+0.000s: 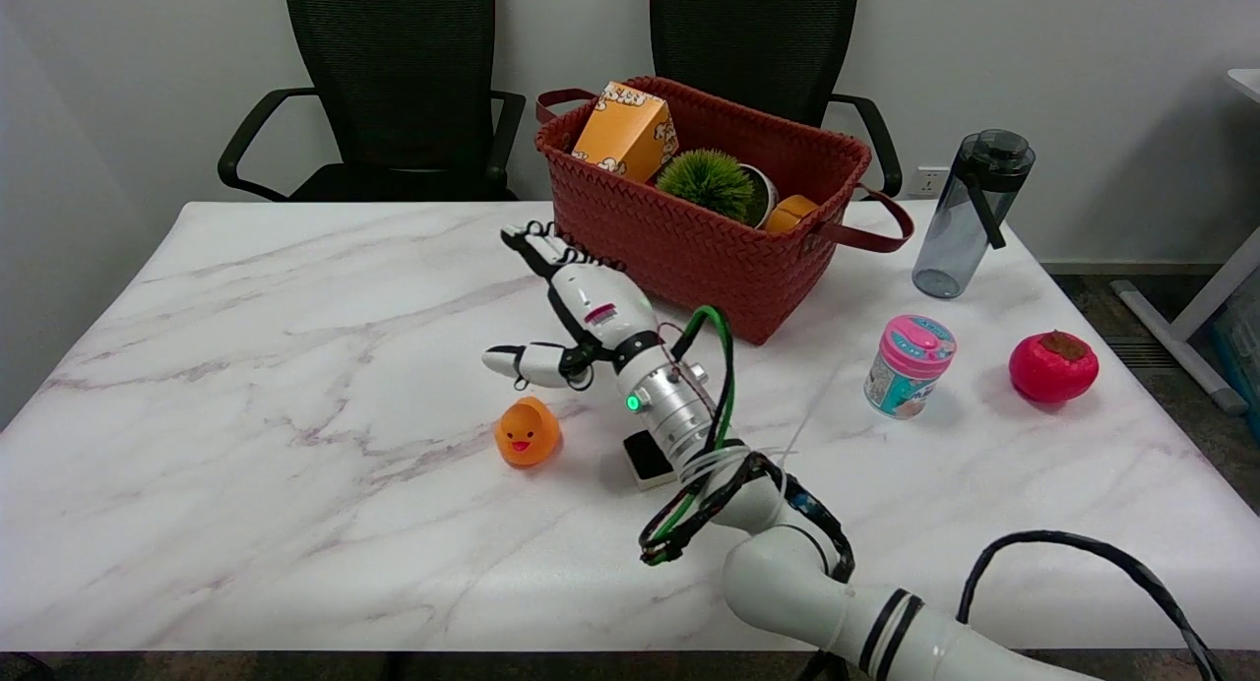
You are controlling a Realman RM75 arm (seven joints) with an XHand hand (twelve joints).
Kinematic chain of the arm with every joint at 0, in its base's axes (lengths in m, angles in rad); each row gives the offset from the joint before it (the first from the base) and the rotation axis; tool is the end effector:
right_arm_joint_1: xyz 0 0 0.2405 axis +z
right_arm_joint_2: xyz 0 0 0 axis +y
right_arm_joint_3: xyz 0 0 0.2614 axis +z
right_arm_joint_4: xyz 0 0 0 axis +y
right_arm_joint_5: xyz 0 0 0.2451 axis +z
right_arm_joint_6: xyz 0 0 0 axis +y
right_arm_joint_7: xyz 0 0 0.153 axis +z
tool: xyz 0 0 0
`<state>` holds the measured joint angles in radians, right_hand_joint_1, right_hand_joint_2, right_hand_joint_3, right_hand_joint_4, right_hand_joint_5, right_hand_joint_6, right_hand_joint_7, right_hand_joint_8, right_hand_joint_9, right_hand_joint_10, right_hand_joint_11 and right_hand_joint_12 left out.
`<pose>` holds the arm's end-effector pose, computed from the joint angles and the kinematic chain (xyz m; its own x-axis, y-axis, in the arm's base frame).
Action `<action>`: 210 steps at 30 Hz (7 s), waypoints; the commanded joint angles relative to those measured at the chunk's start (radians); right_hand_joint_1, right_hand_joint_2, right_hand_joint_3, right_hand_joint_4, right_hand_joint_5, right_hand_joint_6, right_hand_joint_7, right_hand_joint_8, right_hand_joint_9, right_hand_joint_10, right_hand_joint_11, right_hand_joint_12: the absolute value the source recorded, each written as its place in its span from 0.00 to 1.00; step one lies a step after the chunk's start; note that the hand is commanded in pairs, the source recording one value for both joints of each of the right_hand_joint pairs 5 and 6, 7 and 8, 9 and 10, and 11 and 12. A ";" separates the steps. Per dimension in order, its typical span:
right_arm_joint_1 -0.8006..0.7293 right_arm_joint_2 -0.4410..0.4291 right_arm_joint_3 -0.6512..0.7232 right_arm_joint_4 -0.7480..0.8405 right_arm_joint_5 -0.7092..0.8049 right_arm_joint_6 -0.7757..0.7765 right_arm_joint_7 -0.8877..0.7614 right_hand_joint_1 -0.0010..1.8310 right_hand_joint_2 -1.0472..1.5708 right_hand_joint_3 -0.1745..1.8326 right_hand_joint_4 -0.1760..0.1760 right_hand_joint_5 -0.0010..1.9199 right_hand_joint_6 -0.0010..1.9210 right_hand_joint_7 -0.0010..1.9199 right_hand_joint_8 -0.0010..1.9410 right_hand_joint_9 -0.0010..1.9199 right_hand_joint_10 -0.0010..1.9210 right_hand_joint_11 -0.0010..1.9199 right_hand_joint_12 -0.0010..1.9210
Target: Pick up the pink gum jar.
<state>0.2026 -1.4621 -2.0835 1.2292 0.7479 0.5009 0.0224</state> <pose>-0.2730 -0.4151 0.1373 0.8199 0.0769 0.5673 -0.5303 -0.2714 0.8032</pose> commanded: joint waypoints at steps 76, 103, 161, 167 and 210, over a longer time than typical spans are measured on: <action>-0.233 0.145 -0.087 0.176 0.513 1.098 -0.426 0.54 0.68 0.15 0.50 0.08 0.08 0.12 0.12 0.16 0.16 0.22 0.22; -0.231 0.170 -0.060 0.097 0.701 1.197 -0.009 0.45 0.69 0.00 0.50 0.00 0.00 0.01 0.01 0.09 0.09 0.16 0.16; -0.224 0.239 -0.043 -0.042 0.861 0.907 0.316 0.45 0.63 0.00 0.50 0.00 0.00 0.00 0.00 0.00 0.00 0.05 0.05; -0.226 0.243 -0.063 -0.037 0.861 0.907 0.336 0.45 0.63 0.00 0.50 0.00 0.00 0.00 0.00 0.00 0.00 0.06 0.06; -0.231 0.283 -0.070 -0.044 0.942 0.838 0.342 0.58 0.59 0.00 0.50 0.00 0.00 0.00 0.00 0.00 0.00 0.10 0.10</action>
<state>-0.0282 -1.1907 -2.1573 1.1851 1.6808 1.3699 0.3627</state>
